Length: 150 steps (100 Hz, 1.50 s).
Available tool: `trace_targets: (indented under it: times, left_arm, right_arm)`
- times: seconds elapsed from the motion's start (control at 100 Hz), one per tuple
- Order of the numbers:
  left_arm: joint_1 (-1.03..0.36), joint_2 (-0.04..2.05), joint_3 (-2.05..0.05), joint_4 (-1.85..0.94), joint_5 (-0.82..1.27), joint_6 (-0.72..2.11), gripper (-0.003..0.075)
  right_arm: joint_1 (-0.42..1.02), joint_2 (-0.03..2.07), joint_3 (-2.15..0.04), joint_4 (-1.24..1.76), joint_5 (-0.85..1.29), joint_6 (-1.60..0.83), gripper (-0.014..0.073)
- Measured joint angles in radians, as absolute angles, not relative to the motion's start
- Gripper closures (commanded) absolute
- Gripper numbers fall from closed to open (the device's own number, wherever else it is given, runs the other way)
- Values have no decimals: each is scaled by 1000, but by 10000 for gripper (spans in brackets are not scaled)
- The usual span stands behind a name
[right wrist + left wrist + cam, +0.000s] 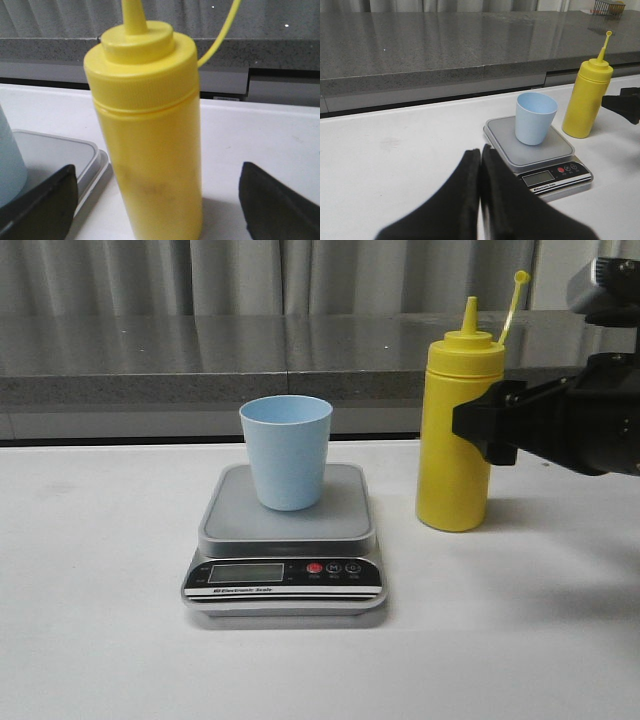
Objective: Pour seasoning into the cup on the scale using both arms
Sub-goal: 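Close the right gripper around the yellow bottle's body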
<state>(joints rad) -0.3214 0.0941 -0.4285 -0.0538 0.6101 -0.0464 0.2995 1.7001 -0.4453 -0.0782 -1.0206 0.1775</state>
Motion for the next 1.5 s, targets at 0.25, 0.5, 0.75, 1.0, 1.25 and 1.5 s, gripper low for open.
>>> trace_targets:
  times: [0.25,0.5,0.75,1.0,1.25,1.5]
  left_arm:
    - [-321,94,-429,-54,610,-46,741]
    - [-321,94,-429,-54,610,-46,741]
    - [-321,94,-426,-54,610,-46,741]
    - [-321,94,-425,-54,610,-46,741]
    - [-321,94,-425,-54,610,-46,741]
    - [-321,94,-425,-54,610,-46,741]
  right_arm:
    - [299,1778,-530,-93,-1029,175,-51]
    - [299,1844,-605,-108,-1029,174,-51]
    - [303,1908,-676,-110,-1029,174,-51]
    - [320,1956,-724,-111,-1027,174,-49]
    - [322,1956,-738,-111,-1027,174,73]
    - [322,1956,-738,-109,-1027,174,491]
